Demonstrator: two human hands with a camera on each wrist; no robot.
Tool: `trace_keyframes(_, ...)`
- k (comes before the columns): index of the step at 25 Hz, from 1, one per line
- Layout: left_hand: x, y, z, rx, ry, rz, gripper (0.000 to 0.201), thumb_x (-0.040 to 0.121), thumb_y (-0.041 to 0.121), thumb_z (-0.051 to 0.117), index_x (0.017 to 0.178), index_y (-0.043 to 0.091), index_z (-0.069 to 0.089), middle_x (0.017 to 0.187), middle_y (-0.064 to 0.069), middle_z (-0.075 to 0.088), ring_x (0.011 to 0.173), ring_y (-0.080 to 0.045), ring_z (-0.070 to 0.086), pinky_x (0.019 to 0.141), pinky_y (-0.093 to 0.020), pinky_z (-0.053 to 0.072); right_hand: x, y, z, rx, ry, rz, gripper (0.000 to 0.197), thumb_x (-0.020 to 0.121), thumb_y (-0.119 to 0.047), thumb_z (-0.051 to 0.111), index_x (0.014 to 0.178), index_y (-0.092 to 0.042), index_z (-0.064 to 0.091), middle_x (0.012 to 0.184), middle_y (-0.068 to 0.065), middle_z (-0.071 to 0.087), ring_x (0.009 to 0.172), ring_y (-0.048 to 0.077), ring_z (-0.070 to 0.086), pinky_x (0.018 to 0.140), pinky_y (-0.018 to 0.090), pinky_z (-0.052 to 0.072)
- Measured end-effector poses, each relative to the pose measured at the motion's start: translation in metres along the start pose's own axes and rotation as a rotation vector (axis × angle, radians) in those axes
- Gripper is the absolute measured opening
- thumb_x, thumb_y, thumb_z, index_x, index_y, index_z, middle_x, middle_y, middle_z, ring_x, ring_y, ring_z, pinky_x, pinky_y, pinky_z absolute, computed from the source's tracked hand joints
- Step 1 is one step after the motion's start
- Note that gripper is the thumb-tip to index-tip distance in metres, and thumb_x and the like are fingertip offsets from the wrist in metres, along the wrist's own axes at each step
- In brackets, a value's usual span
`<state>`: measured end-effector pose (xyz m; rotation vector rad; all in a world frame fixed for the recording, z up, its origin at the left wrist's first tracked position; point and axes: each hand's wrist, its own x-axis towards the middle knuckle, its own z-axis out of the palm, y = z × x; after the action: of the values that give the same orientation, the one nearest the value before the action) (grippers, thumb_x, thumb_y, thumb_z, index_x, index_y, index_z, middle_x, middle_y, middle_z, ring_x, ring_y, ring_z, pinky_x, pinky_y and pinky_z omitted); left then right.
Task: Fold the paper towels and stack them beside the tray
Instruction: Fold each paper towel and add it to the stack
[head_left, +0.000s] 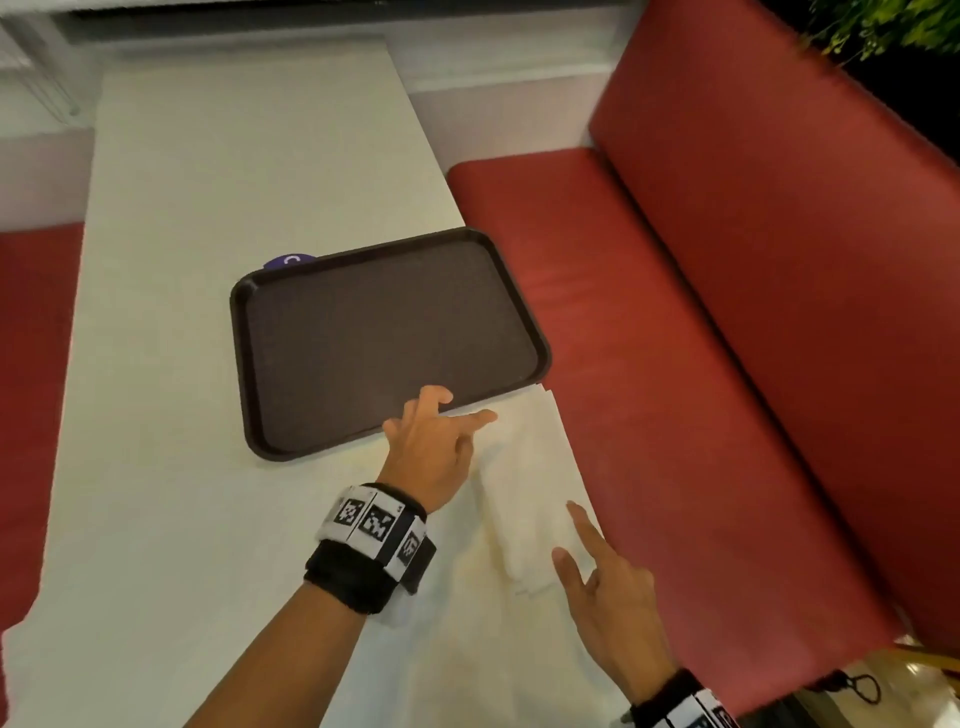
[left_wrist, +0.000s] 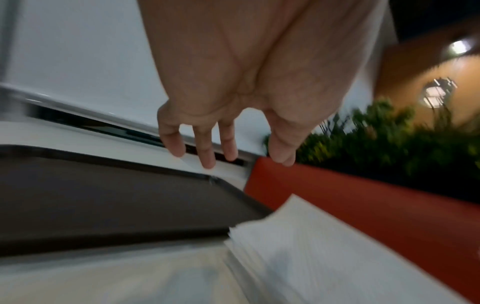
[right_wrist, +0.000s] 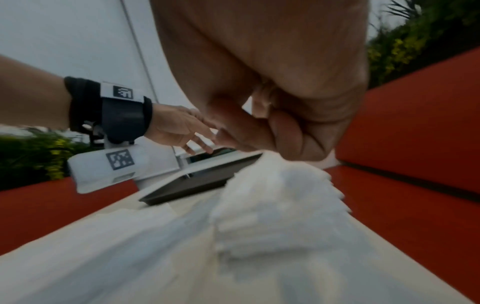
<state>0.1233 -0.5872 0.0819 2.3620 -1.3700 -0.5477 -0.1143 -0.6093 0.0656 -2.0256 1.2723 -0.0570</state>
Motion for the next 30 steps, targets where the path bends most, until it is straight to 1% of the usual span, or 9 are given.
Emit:
trace_keyframes(4,-0.122,-0.074,-0.038,-0.341,-0.052,-0.2,0.036,0.091,0.021,0.054,0.091,0.056,0.058,0.097,0.004,0.06,0.081,-0.008,0.06,0.078,-0.009,0.046,-0.015,-0.044,0.024,-0.028,-0.149,-0.094,0.055,0.09,-0.053,0.049,0.142,-0.039,0.036,0.046,-0.01,0.054,0.057,0.005,0.056,0.081,0.021,0.047)
trace_keyframes(6,-0.193,-0.106,-0.044,-0.405,-0.048,-0.384,0.045,0.088,0.02,0.059,0.074,0.062,0.058,0.09,0.008,0.063,0.081,-0.004,0.061,0.068,-0.003,0.043,-0.017,-0.073,0.06,-0.094,-0.274,-0.159,0.071,0.084,-0.065,0.044,0.145,-0.031,0.033,0.092,-0.012,0.065,0.098,0.009,0.058,0.094,0.023,0.043)
trace_keyframes(10,-0.314,-0.144,-0.031,-0.435,0.031,-0.696,0.051,0.082,0.017,0.067,0.063,0.064,0.059,0.08,0.008,0.063,0.065,-0.005,0.063,0.063,-0.003,0.041,-0.003,-0.123,0.134,-0.281,-0.406,-0.191,0.091,0.085,-0.061,0.053,0.151,-0.017,0.011,0.153,0.008,0.021,0.14,0.024,0.024,0.113,0.035,0.028)
trace_keyframes(13,-0.373,-0.158,-0.015,-0.423,0.064,-0.834,0.05,0.079,0.021,0.07,0.061,0.066,0.056,0.073,0.007,0.066,0.06,-0.001,0.061,0.062,0.0,0.039,0.018,-0.157,0.17,-0.323,-0.423,-0.142,0.103,0.08,-0.061,0.061,0.151,-0.008,0.007,0.155,0.015,0.011,0.141,0.032,0.022,0.114,0.04,0.028)
trace_keyframes(17,-0.428,-0.183,0.011,-0.422,0.136,-0.86,0.046,0.068,0.039,0.067,0.057,0.078,0.046,0.057,0.04,0.054,0.049,0.009,0.055,0.06,-0.006,0.041,0.022,-0.178,0.199,-0.448,-0.432,-0.12,0.1,0.079,-0.05,0.069,0.146,-0.001,0.013,0.148,0.02,0.025,0.135,0.034,0.035,0.108,0.041,0.037)
trace_keyframes(19,-0.442,-0.187,0.013,-0.44,0.194,-0.848,0.026,0.059,0.053,0.055,0.065,0.078,0.048,0.044,0.029,0.052,0.043,0.005,0.05,0.06,-0.014,0.044,0.019,-0.179,0.203,-0.526,-0.417,-0.172,0.089,0.078,-0.047,0.071,0.143,-0.01,0.022,0.142,0.016,0.033,0.131,0.032,0.038,0.105,0.044,0.038)
trace_keyframes(22,-0.444,-0.188,0.006,-0.493,0.269,-0.907,0.041,0.063,0.033,0.066,0.057,0.071,0.053,0.045,0.016,0.056,0.043,0.002,0.051,0.052,-0.006,0.037,0.026,-0.184,0.198,-0.738,-0.367,-0.346,0.085,0.073,-0.057,0.069,0.141,-0.026,0.029,0.144,0.006,0.024,0.131,0.027,0.032,0.102,0.045,0.036)
trace_keyframes(25,-0.443,-0.19,0.003,-0.48,0.26,-0.877,0.04,0.06,0.042,0.063,0.055,0.078,0.045,0.069,0.032,0.06,0.053,0.007,0.056,0.055,-0.004,0.04,0.038,-0.19,0.192,-0.838,-0.428,-0.402,0.088,0.071,-0.06,0.069,0.14,-0.025,0.026,0.142,0.002,0.033,0.13,0.024,0.037,0.1,0.045,0.033)
trace_keyframes(30,-0.44,-0.197,-0.008,-0.417,0.231,-0.854,0.061,0.069,0.032,0.07,0.045,0.078,0.038,0.059,0.008,0.059,0.065,0.018,0.055,0.066,-0.002,0.04,0.036,-0.18,0.189,-0.764,-0.397,-0.364,0.07,0.073,-0.058,0.069,0.127,-0.027,0.038,0.131,0.002,0.04,0.127,0.022,0.039,0.098,0.042,0.034)
